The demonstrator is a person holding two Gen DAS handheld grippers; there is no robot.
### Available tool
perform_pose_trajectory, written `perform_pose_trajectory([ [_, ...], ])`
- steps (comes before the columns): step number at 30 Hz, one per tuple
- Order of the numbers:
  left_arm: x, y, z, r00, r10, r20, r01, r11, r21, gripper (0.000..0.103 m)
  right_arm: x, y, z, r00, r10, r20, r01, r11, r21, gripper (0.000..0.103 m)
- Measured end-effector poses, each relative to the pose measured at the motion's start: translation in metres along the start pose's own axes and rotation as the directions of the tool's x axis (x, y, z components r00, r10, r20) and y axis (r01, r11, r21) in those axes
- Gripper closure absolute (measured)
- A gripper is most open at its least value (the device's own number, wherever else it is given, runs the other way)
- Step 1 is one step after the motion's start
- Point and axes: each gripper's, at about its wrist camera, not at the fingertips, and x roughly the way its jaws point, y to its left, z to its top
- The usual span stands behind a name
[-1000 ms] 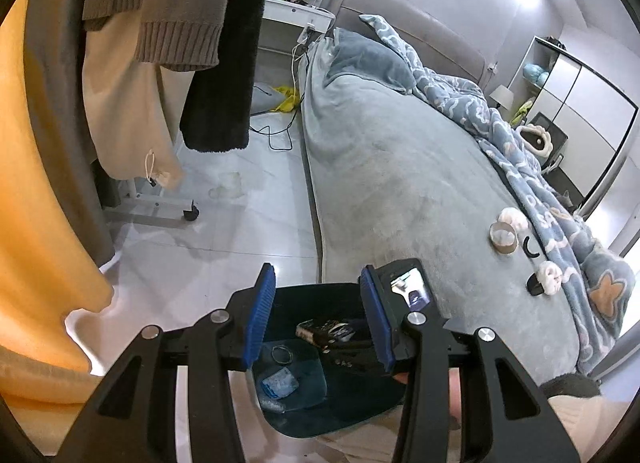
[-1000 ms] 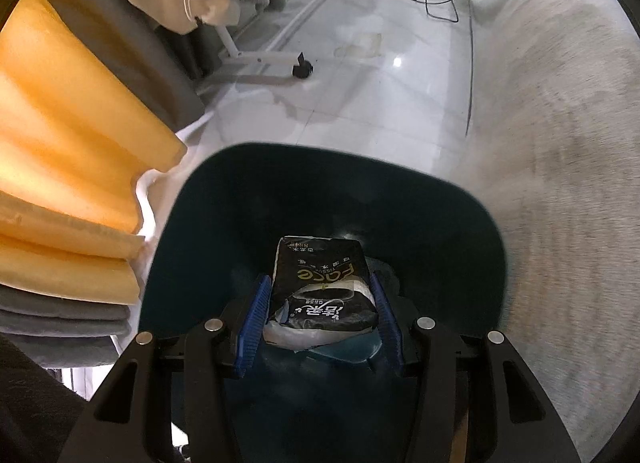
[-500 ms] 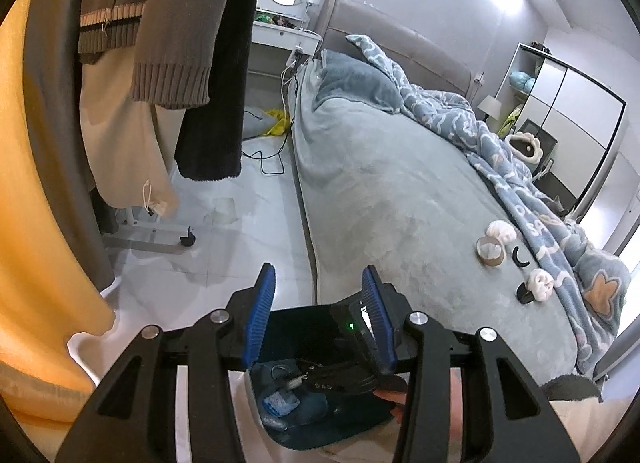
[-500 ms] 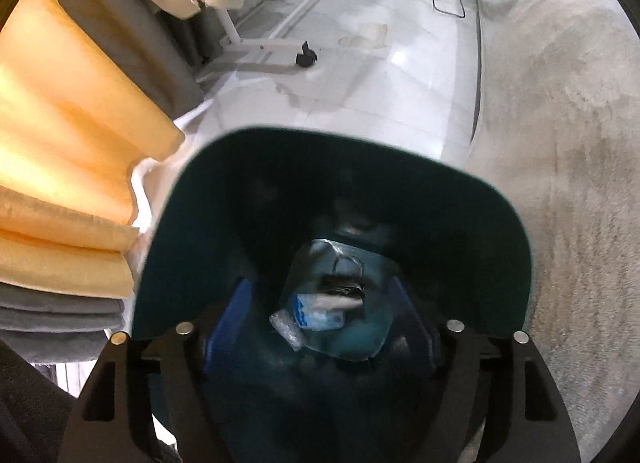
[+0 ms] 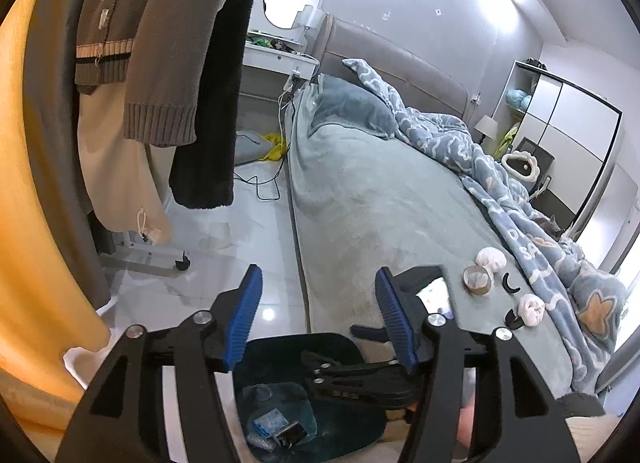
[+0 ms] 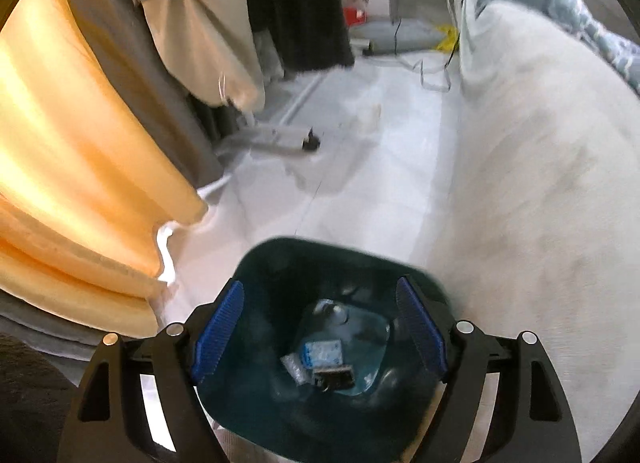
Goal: Collect trash
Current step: 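Grasp the white rolled towel with the right tool while the left tool grasps the brown tape core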
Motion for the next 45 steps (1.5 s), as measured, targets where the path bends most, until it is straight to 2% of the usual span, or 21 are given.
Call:
perform_pose_trajectory([
  [3,0.004,-0.005,0.001,1.000,0.006,0.004,-0.006,1.000,0.006,0.041,-0.026,-0.011,0.005,0.998,0.002,0.057,-0.004,1.000,0.027,0.022],
  [9,0.007,-0.027,0.004,0.999,-0.029,0.034,0.028,1.000,0.012,0.038,-0.074,-0.044,0.004,0.987,-0.079,0.139,0.075,0.997,0.036,0.022],
  [15,0.023,-0.062,0.004,0.997,-0.075,0.017,0.074,0.997,0.036,0.037,-0.117,-0.088,-0.010,0.964,-0.182,0.197,0.170,0.983,0.074,0.022],
  [20,0.041,-0.096,-0.001,0.994,-0.109,-0.014,0.109,0.992,0.069,0.037,-0.149,-0.119,-0.019,0.944,-0.234,0.234,0.216,0.971,0.100,0.022],
  [29,0.087,-0.131,-0.017,0.984,-0.142,-0.111,0.149,0.987,0.056,0.037,-0.185,-0.168,-0.047,0.906,-0.344,0.247,0.322,0.938,0.128,0.017],
  [34,0.109,-0.153,-0.025,0.980,-0.140,-0.140,0.149,0.987,0.057,0.037,-0.200,-0.207,-0.069,0.889,-0.385,0.247,0.347,0.919,0.186,0.015],
  [39,0.128,-0.169,-0.037,0.976,-0.142,-0.167,0.155,0.986,0.068,0.037,-0.200,-0.242,-0.091,0.894,-0.391,0.217,0.339,0.909,0.241,0.015],
  [45,0.149,-0.190,-0.044,0.970,-0.145,-0.194,0.159,0.986,0.059,0.035,-0.193,-0.261,-0.109,0.907,-0.380,0.182,0.327,0.908,0.264,0.015],
])
